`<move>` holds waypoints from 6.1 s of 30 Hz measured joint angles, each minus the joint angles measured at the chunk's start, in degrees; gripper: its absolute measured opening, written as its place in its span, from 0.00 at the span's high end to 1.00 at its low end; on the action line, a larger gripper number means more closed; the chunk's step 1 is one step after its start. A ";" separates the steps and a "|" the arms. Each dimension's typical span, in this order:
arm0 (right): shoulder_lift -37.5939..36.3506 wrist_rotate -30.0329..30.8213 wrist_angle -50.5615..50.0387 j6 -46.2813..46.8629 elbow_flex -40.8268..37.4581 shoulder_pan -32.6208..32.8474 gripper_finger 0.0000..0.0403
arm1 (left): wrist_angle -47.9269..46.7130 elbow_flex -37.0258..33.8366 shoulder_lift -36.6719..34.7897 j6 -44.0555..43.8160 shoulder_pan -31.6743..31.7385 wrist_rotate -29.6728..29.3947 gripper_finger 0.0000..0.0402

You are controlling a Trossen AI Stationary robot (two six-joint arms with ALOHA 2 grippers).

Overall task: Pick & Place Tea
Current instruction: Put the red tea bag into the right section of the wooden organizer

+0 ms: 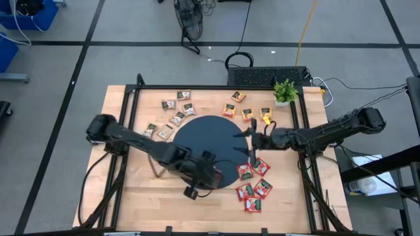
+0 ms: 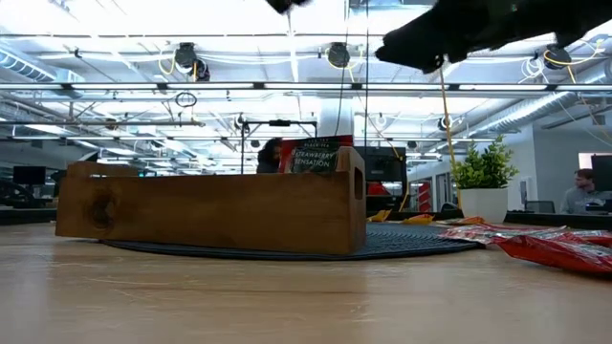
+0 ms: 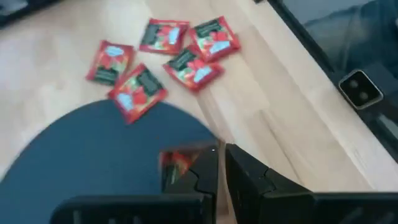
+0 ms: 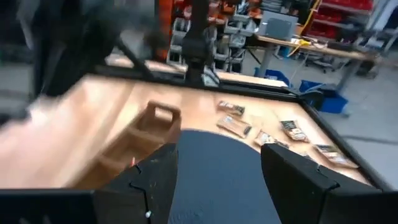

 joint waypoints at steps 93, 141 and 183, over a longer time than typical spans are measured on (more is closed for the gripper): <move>35.88 31.88 -62.74 36.99 27.56 29.84 1.00 | 42.61 -48.13 -44.41 -5.39 11.45 -0.33 0.91; 56.08 12.50 -70.72 29.02 57.04 30.47 0.42 | 43.00 -48.10 -44.39 0.64 11.45 -0.38 0.91; 59.63 17.23 -81.46 34.91 58.84 26.80 0.55 | 42.98 -48.10 -44.39 0.65 11.45 -0.40 0.91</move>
